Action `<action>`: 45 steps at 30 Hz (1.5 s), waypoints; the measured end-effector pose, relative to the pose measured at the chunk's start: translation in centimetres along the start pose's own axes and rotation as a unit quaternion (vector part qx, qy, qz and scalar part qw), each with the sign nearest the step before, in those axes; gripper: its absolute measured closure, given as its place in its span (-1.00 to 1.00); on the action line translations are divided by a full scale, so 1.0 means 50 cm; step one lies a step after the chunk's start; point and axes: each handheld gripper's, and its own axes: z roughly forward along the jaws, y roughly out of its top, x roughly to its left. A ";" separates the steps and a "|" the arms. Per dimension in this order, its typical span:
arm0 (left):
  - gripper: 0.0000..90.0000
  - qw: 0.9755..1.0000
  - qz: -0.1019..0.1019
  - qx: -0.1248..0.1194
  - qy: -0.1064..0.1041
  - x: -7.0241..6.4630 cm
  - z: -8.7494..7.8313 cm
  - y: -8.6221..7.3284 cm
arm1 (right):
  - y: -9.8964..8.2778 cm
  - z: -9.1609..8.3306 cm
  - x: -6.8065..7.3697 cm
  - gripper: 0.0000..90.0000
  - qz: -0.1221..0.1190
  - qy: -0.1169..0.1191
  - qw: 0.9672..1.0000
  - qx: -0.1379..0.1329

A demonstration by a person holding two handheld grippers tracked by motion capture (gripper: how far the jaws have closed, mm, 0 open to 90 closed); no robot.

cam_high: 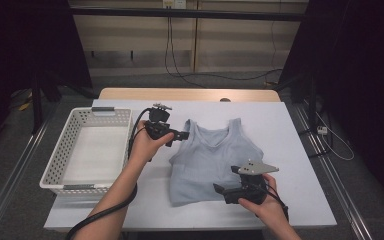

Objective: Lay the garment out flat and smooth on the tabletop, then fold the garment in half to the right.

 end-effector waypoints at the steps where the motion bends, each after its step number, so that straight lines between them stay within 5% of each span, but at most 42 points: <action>1: -0.80 1.000 0.002 0.001 -0.001 -0.001 0.000 0.001 | 0.000 0.001 0.001 -0.78 -0.002 0.000 1.000 0.001; 34: -0.81 1.000 0.007 -0.002 -0.001 0.007 -0.006 0.018 | 0.009 0.033 0.038 -0.78 -0.026 0.012 0.999 0.019; 45: -0.81 1.000 0.009 0.002 0.000 0.012 0.019 0.028 | 0.015 0.053 0.052 -0.79 -0.031 0.018 0.999 0.021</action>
